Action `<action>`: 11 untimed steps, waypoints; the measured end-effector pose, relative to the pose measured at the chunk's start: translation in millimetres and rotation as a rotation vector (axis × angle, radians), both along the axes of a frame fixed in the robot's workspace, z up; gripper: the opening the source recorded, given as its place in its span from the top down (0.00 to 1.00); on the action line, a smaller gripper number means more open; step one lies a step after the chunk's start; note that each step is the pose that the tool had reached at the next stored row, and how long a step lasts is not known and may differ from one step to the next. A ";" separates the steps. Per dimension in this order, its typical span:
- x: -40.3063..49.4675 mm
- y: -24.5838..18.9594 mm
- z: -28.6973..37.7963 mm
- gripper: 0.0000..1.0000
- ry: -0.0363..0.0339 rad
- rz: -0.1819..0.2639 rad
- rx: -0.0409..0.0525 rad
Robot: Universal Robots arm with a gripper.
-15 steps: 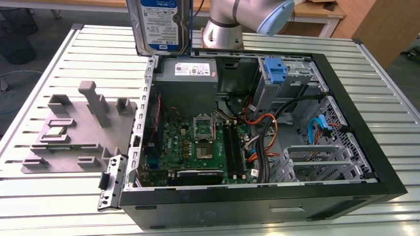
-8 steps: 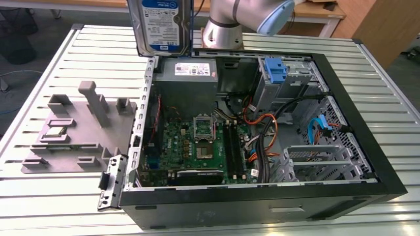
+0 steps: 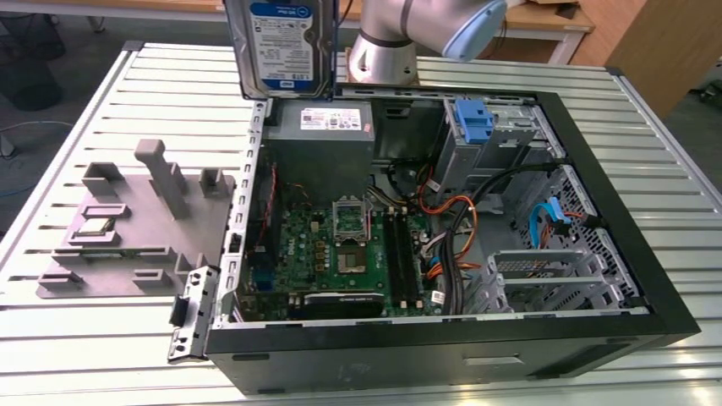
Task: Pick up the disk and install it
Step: 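Pick up the disk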
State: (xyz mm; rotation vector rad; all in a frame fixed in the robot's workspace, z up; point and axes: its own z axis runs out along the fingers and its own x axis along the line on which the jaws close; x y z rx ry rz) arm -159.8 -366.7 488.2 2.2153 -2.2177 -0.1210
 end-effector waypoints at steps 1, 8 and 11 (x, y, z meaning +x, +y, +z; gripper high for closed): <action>1.9 -0.1 -0.1 0.65 0.0000 0.000 0.0001; 16.6 -0.2 -0.9 0.65 0.0000 0.000 0.0001; 23.2 -0.2 -1.2 0.65 0.0000 0.000 0.0001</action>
